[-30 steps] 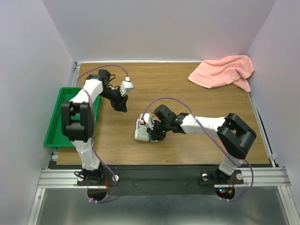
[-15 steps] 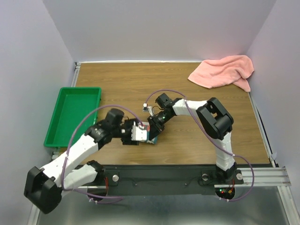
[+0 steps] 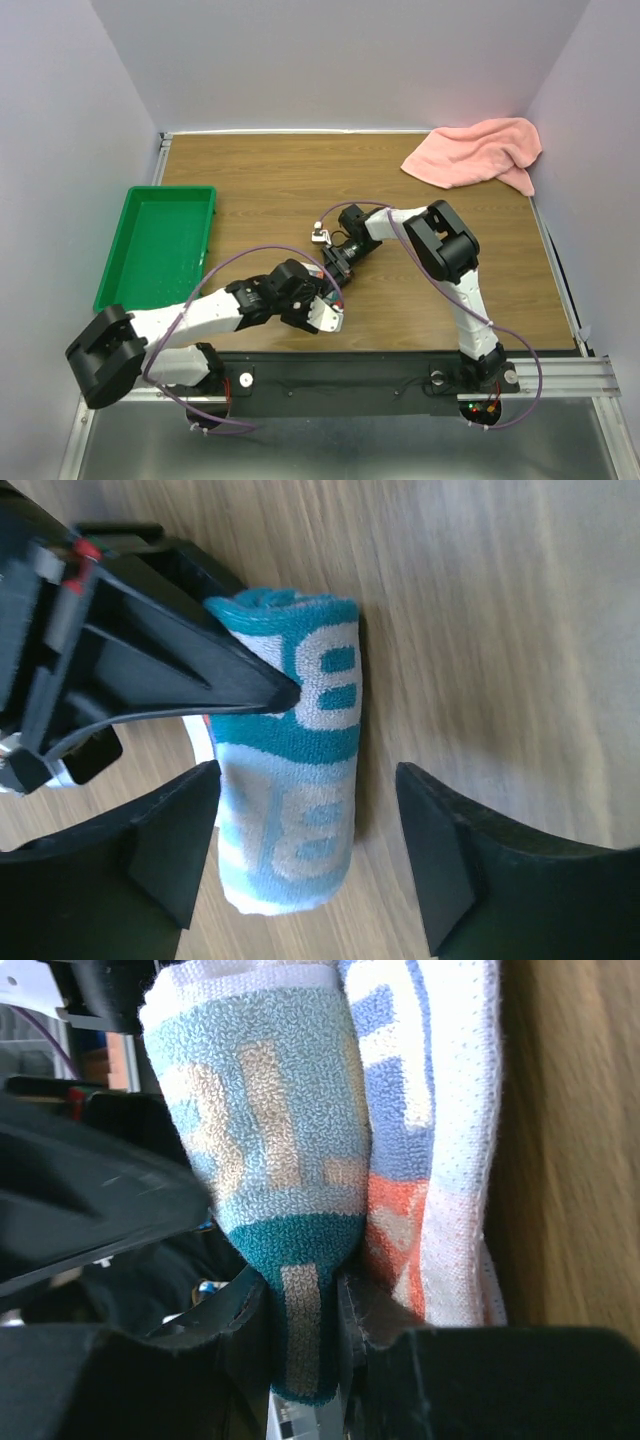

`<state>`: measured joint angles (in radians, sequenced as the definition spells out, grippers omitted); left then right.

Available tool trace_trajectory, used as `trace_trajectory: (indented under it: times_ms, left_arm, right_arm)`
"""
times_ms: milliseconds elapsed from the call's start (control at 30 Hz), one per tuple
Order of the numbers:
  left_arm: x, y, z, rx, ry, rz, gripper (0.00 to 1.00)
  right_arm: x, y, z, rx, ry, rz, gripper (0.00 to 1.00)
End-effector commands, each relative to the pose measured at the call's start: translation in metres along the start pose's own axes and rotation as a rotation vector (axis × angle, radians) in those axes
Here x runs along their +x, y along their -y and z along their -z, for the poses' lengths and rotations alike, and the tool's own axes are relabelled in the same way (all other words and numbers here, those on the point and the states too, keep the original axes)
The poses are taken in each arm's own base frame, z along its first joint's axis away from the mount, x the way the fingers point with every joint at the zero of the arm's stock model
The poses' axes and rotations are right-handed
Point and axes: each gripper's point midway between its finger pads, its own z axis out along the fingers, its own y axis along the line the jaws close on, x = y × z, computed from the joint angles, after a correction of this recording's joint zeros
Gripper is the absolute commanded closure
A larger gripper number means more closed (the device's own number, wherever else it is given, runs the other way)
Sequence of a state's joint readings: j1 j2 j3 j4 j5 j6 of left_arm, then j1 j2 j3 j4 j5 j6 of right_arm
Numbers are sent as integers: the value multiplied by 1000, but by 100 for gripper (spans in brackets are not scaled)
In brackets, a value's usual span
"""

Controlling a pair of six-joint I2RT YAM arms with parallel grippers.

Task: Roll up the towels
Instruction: Roll the towel

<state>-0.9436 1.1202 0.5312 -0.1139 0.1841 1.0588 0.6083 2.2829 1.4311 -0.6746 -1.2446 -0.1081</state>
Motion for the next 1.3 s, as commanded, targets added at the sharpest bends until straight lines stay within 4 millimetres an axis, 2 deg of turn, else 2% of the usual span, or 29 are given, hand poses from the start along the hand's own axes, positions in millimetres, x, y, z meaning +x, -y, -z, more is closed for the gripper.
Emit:
trace_trajectory:
  times_ms: [0,67,100,200,233,300,333,433,467,500,533,600,633,667,700,733,767,833,933,967,1000,1067,1100,1133,1167,1233,1267]
  left_arm:
    - [23,0,-14,-22,-107,-39,28]
    - [29,7,-17,-2,-129,-25,36]
    - [30,9,-17,1,-132,-18,45]
    - [31,16,-19,32,-135,17,63]
    - [32,20,-19,50,-138,22,66]
    - [32,26,-21,88,-143,37,70]
    - [33,34,-21,132,-147,54,74]
    - [30,42,-19,214,-151,98,82]
    - [22,41,-21,242,-120,118,83]
    - [21,42,-21,260,-112,132,84]
    - [22,47,-18,303,-106,170,86]
    - [23,43,-18,342,-106,218,88]
    - [20,44,-18,374,-83,249,89]
    - [25,39,-16,380,-84,293,89]
    - [26,37,-15,413,-87,331,89]
    - [23,37,-15,443,-62,365,89]
    - [31,38,-18,473,-76,414,89]
    - [27,32,-15,530,-48,478,89]
    - [38,27,-17,638,-52,583,88]
    - [41,33,-22,691,-47,632,88]
    - [45,22,-21,696,-42,672,88]
    - [50,21,-28,738,-26,734,86]
    - [51,12,-28,742,-18,755,85]
    - [55,8,-29,750,-9,788,84]
    - [61,12,-34,780,-17,818,83]
    - [66,1,-38,788,-18,847,82]
    - [70,4,-43,804,-26,865,82]
  right_arm:
    - [9,17,2,33,-20,-58,88]
    - [8,17,5,25,-14,-64,87]
    - [9,16,5,24,-13,-64,87]
    - [9,15,8,30,-10,-52,83]
    - [9,15,9,29,-7,-51,80]
    - [8,13,13,27,3,-45,71]
    - [5,14,18,27,16,-48,62]
    - [-4,9,32,46,52,-25,49]
    - [-10,10,45,67,81,-20,41]
    - [-14,10,52,85,100,-8,37]
    - [-24,5,70,120,142,16,30]
    - [-34,-2,90,160,191,49,24]
    - [-39,-4,107,181,232,60,22]
    - [-45,-15,123,221,267,103,15]
    - [-48,-20,133,247,292,126,14]
    - [-51,-27,152,309,332,165,13]
    - [-50,-32,159,342,348,188,12]
    - [-48,-37,171,412,367,233,12]
    - [-36,-62,177,447,389,309,11]
    - [-32,-73,181,473,401,354,11]
    - [-25,-73,181,488,398,362,11]
    - [-18,-75,185,543,396,411,12]
    - [-12,-83,187,569,402,451,12]
    - [-10,-81,188,622,385,486,13]
    - [-8,-84,187,644,382,512,14]
    - [-5,-92,180,674,370,583,15]
    - [-6,-90,177,710,364,599,16]
